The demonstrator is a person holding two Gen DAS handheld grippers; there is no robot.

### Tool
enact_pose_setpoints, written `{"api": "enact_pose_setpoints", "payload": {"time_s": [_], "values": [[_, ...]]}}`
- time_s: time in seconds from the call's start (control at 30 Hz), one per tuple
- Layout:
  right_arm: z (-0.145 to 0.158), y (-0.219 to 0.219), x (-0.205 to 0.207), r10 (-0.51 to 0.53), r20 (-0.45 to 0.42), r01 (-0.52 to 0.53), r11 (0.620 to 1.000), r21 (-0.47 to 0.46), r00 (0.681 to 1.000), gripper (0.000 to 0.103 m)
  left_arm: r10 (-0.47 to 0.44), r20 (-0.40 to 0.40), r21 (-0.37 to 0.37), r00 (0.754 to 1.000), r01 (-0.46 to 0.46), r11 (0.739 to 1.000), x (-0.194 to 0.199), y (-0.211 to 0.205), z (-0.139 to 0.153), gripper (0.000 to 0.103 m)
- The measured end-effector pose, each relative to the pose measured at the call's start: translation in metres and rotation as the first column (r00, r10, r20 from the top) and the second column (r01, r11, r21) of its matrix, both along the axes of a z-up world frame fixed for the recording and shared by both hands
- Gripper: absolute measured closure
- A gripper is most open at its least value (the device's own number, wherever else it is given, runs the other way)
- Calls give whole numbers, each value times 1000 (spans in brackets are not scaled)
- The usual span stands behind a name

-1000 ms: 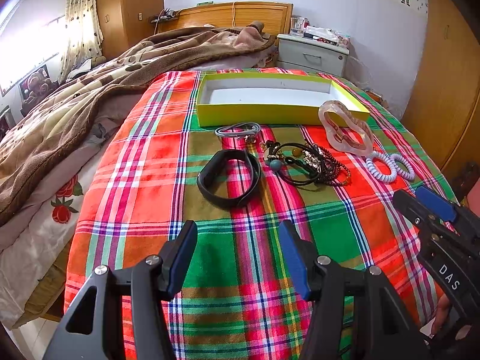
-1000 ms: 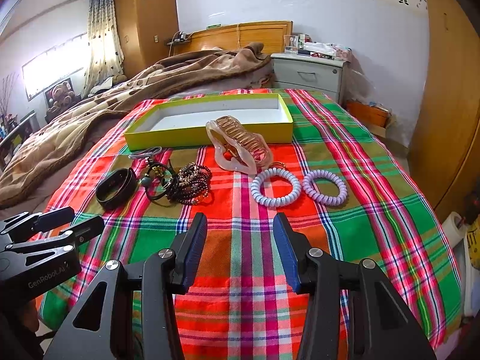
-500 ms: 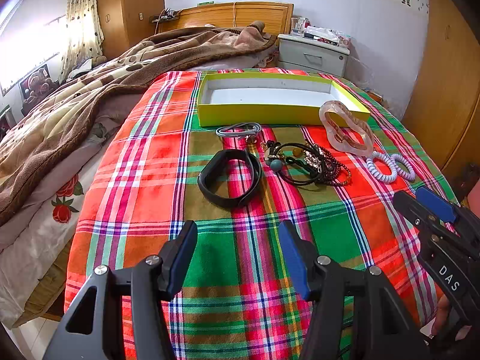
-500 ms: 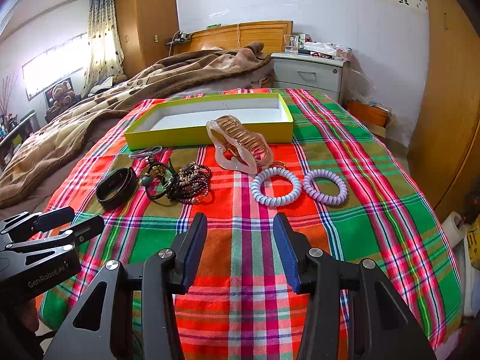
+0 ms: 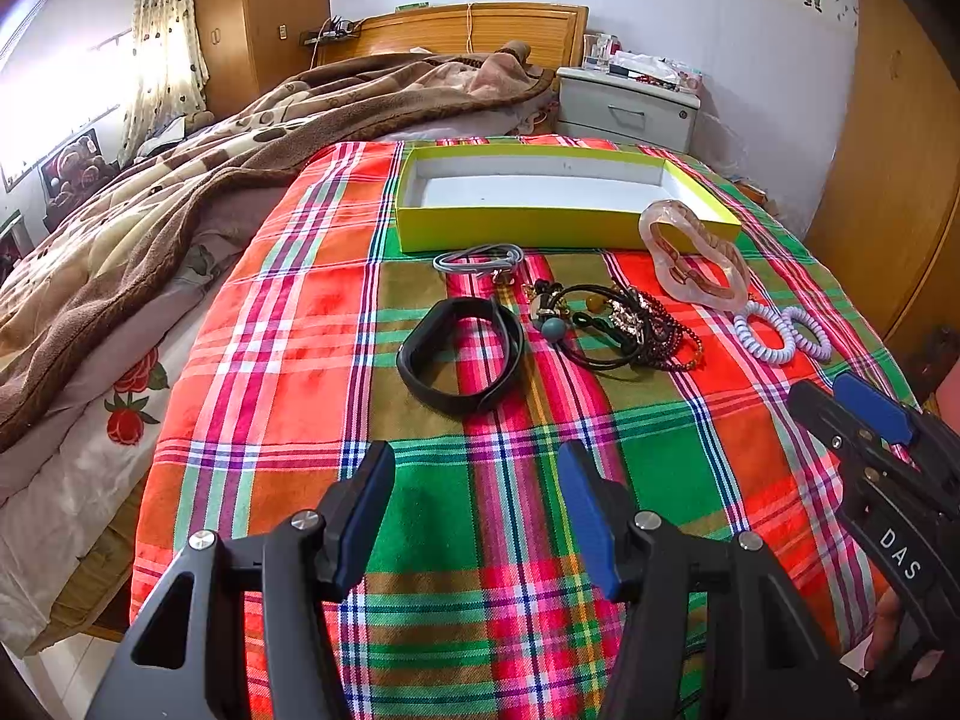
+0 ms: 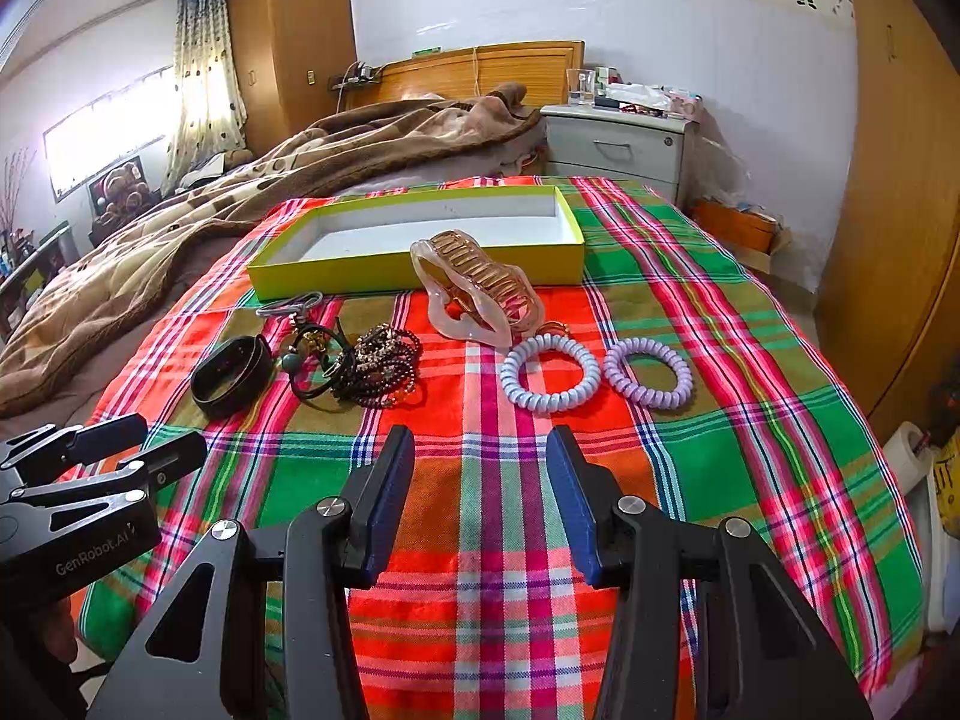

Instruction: Organize jewelry

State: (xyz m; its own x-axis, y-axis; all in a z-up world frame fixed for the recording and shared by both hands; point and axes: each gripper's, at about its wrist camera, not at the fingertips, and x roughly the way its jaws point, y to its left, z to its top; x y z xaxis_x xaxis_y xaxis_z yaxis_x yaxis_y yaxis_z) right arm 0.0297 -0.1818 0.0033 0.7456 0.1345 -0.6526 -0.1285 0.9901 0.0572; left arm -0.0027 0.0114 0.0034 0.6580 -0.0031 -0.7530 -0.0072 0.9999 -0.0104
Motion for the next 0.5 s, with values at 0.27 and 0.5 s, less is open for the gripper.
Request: {"api": "enact_pose_setpoints", "payload": {"time_s": [0.27,0.5], "values": [[-1,-2,1,-5,-2,5,1000,6,1000,56,2,-3,-1,1000,-2,1000,1,1,-1,45],[0,-10,7,-18,-6,18,1000,17,1000,56,-4,-11,-29,1000,4,1000,9,6,-2,44]]}}
